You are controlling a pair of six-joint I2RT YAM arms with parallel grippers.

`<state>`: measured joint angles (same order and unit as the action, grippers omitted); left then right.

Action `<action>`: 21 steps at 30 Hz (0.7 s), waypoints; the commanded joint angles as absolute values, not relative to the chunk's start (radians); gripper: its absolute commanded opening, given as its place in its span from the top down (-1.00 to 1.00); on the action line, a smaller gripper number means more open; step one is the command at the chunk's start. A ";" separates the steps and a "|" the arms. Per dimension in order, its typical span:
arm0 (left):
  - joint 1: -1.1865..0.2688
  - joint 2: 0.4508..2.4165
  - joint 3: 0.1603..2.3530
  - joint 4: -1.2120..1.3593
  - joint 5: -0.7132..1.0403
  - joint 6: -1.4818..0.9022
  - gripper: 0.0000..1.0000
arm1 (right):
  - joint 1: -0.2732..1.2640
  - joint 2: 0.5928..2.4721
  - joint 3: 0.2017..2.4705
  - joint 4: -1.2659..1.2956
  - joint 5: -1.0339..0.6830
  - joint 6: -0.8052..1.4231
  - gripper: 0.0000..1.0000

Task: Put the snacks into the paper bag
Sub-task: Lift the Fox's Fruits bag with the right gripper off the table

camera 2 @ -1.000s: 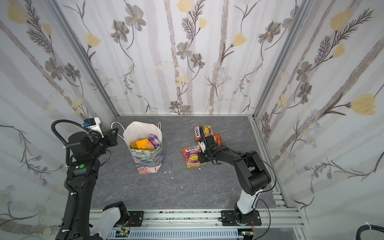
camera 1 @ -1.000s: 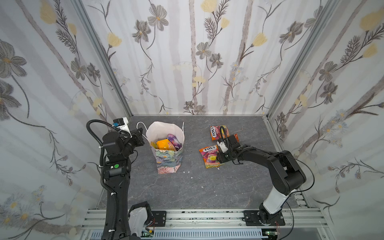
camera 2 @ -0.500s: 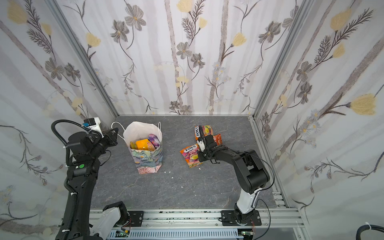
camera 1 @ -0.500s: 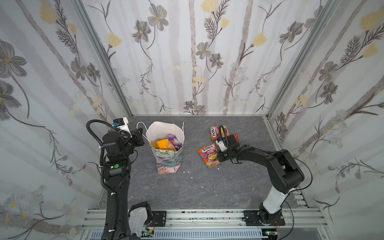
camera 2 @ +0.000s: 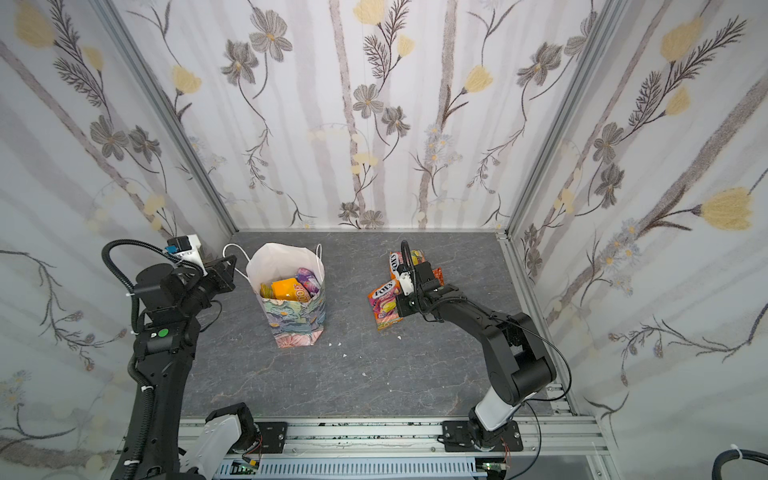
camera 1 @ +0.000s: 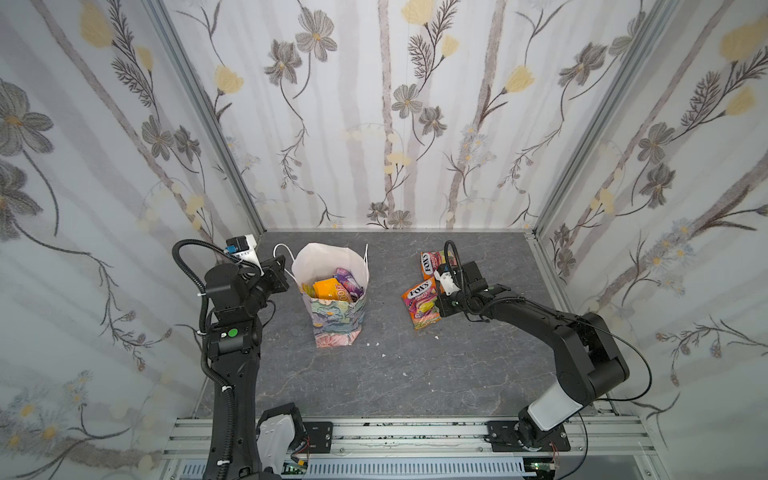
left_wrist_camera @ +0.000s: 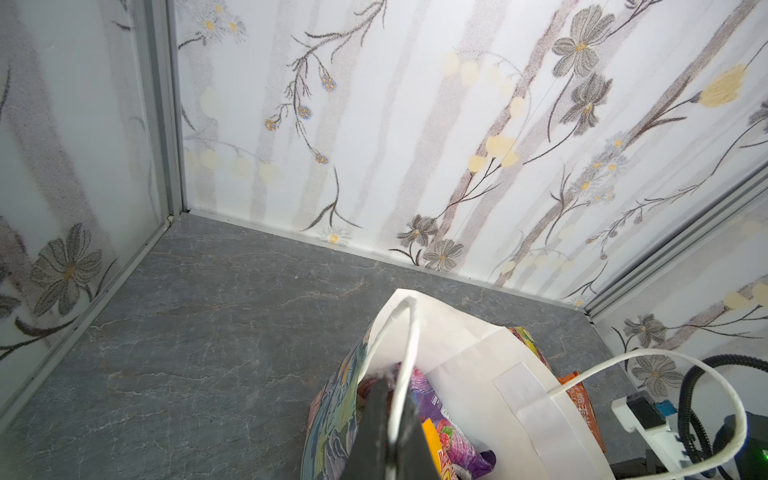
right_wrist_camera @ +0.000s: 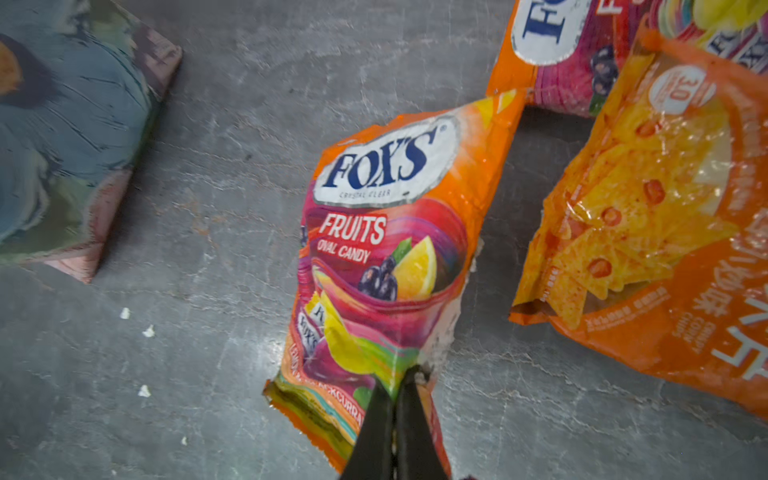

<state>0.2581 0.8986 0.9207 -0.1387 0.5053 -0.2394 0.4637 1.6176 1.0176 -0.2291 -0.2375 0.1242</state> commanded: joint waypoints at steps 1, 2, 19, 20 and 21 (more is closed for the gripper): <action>0.259 0.894 0.922 -0.102 0.509 -0.237 0.88 | 0.465 1.602 1.038 -0.212 -0.313 0.146 1.00; 0.260 0.894 0.922 -0.102 0.509 -0.236 0.88 | 0.464 1.569 1.043 -0.210 -0.325 0.151 1.00; 0.259 0.894 0.923 -0.101 0.511 -0.237 0.89 | 0.475 1.497 1.155 -0.231 -0.436 0.189 1.00; 0.260 0.894 0.922 -0.101 0.511 -0.236 0.88 | 0.477 1.496 1.163 -0.238 -0.439 0.189 1.00; 0.259 0.894 0.923 -0.102 0.511 -0.236 0.89 | 0.477 1.494 1.169 -0.239 -0.439 0.189 1.00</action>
<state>0.2581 0.8982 0.9207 -0.1387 0.5056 -0.2394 0.4732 1.5085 1.1477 -0.2504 -0.4091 0.1825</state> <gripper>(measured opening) 0.058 0.048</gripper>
